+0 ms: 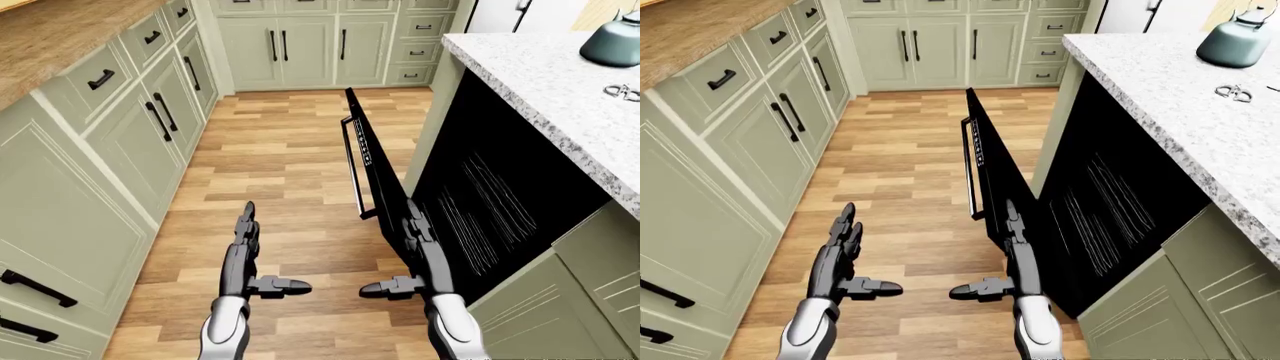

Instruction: Close the dishwasher door

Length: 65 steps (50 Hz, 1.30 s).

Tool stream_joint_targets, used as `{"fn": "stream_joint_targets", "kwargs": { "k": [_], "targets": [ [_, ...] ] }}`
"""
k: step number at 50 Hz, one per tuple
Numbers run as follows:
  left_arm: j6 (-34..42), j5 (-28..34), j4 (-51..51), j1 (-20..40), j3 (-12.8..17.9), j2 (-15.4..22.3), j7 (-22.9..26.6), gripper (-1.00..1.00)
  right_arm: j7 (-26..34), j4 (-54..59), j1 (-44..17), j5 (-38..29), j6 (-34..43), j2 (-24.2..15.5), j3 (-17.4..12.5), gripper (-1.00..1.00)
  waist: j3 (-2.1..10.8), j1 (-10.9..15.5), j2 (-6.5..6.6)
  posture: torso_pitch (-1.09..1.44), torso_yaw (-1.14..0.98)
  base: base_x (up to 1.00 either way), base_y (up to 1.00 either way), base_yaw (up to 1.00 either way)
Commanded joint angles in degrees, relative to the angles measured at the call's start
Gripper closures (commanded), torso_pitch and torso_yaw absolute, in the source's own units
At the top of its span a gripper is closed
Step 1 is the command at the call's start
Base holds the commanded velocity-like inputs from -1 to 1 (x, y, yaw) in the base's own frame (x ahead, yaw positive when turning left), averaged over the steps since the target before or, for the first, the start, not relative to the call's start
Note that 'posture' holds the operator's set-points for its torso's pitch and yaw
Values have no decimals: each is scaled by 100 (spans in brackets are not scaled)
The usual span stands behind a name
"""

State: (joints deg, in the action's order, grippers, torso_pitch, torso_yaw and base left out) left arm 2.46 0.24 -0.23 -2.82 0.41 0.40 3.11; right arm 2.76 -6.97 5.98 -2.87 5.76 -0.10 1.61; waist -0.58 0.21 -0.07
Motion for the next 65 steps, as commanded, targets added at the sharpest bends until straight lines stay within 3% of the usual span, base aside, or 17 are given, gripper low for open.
{"fn": "stream_joint_targets", "kwargs": {
  "k": [1,18,19,21,27,31,34,42,44,46,47,48,50,57,59,61,65],
  "targets": [
    [-149,-10,-230,75,-3,9,8,-100,-9,-58,-123,19,-194,-10,-39,-100,76,9,-6,0,0,0,0,0],
    [-180,17,-179,81,-30,2,3,-100,-2,-59,-124,-6,-178,-11,-20,-100,153,3,-20,0,0,0,0,0],
    [-182,14,-171,87,-26,3,3,-100,-4,-44,-130,-9,-186,-11,-22,-100,242,2,13,0,0,9,0,0],
    [-179,13,-169,92,-25,4,5,-100,-8,-36,-139,-13,-184,-10,-22,-100,15,2,7,0,0,11,0,0],
    [-151,15,-237,67,-23,6,7,-100,-6,-33,-143,-17,-180,-8,-14,-100,-49,-16,-60,0,0,11,0,0],
    [-153,18,-232,72,-24,5,8,-100,-5,-54,-138,-20,-167,-6,-8,-100,-67,-45,62,0,0,11,0,0],
    [-145,15,-258,60,-23,6,11,-100,-4,-62,-130,-20,-166,-6,-5,-100,-122,-31,292,0,0,11,0,0],
    [-138,17,-298,37,-25,4,12,-100,-1,-43,-138,-6,-169,-11,-23,-100,-106,69,92,0,0,15,0,0],
    [-136,17,-298,39,-25,4,13,-100,-3,-45,-136,-11,-167,-9,-18,-100,-140,90,-57,0,0,19,0,0],
    [-137,21,-289,43,-28,3,12,-100,-1,-64,-122,-9,-166,-11,-20,-100,-63,80,-348,0,0,20,0,0],
    [-137,23,-288,41,-32,1,11,-100,2,-83,-114,-8,-158,-11,-18,-100,-106,-5,-140,0,0,19,0,0],
    [-140,30,-288,38,-40,-2,9,-100,5,-79,-114,-6,-163,-11,-17,-100,-115,9,-234,0,0,19,0,0],
    [-151,38,-270,40,-48,-6,4,-100,8,-71,-121,-3,-161,-13,-21,-100,-133,-65,-250,0,0,18,0,0],
    [-167,45,-245,41,-60,-9,0,-100,-2,-73,-113,-42,-199,-21,-19,-100,-267,-104,134,0,0,17,0,0],
    [-168,43,-237,48,-56,-7,-1,-100,13,-121,-94,-33,-194,-21,-21,-100,-41,-157,339,0,0,0,0,0],
    [-152,32,-270,38,-50,-2,7,-100,8,-133,-87,-40,-195,-17,-19,-100,-92,-162,189,0,0,0,0,0],
    [-152,25,-261,50,-38,1,10,-100,5,-139,-92,-35,-193,-16,-30,-100,15,-112,53,0,0,0,0,0]
  ]
}}
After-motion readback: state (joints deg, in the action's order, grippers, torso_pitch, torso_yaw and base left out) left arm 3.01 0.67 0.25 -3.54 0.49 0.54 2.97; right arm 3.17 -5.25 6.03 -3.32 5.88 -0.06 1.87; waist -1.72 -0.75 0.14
